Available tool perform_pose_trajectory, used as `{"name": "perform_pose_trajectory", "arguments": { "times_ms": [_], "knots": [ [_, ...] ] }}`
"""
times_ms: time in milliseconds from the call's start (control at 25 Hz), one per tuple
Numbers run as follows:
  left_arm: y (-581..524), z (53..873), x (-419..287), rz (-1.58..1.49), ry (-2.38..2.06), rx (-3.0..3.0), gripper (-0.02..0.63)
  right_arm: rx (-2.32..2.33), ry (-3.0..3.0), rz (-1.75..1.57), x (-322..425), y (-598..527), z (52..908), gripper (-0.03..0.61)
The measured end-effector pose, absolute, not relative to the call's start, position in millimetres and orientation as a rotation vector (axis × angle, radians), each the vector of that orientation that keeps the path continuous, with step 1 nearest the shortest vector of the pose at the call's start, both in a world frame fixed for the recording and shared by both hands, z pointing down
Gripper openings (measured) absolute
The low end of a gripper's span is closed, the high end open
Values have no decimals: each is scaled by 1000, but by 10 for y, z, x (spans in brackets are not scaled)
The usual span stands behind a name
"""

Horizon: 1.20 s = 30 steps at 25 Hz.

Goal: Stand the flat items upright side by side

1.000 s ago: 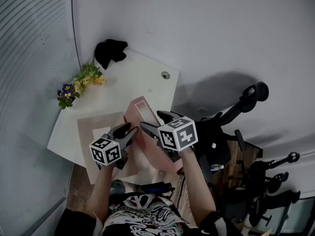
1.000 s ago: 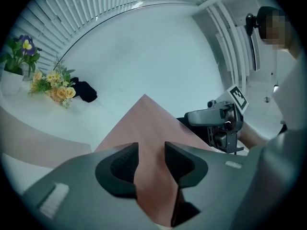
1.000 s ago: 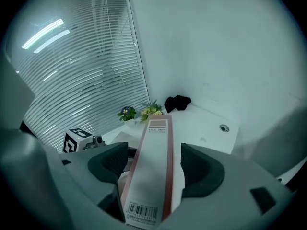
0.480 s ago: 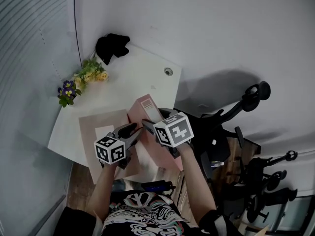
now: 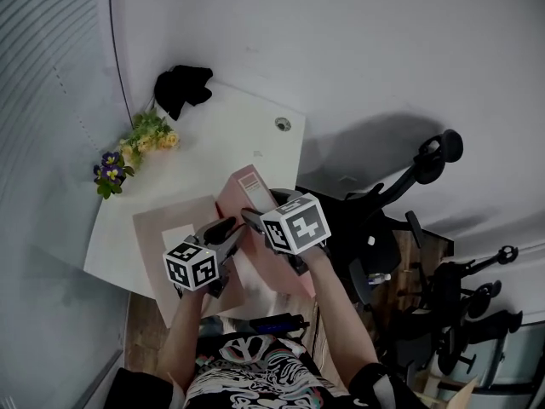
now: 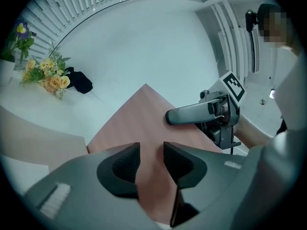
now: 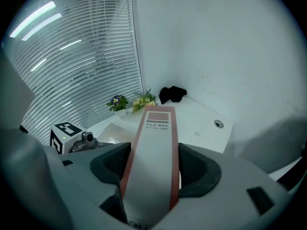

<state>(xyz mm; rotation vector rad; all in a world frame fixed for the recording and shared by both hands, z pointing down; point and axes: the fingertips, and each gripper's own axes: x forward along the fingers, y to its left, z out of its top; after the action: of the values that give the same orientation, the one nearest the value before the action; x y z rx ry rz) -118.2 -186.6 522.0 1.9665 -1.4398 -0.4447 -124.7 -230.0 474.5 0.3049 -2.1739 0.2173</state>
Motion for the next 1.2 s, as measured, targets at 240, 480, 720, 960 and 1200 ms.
{"name": "perform_pose_trajectory", "arguments": {
  "times_ms": [240, 480, 720, 960, 1200],
  "knots": [
    [-1916, 5154, -1156, -451, -1435, 1974, 143, 361, -2194, 220, -1193, -2359, 4660, 307],
    [-1937, 5111, -1121, -452, -1417, 1985, 150, 470, -2300, 248, -1187, -2482, 4396, 305],
    [-2008, 5052, -1014, -470, -1363, 2009, 161, 563, -2396, 238, -1167, -2619, 4168, 305],
    [-2064, 4989, -956, -494, -1333, 2019, 161, 640, -2482, 205, -1110, -2698, 3975, 305],
    [-2026, 4967, -945, -514, -1332, 2007, 160, 714, -2536, 153, -1056, -2633, 3870, 305]
  ]
}}
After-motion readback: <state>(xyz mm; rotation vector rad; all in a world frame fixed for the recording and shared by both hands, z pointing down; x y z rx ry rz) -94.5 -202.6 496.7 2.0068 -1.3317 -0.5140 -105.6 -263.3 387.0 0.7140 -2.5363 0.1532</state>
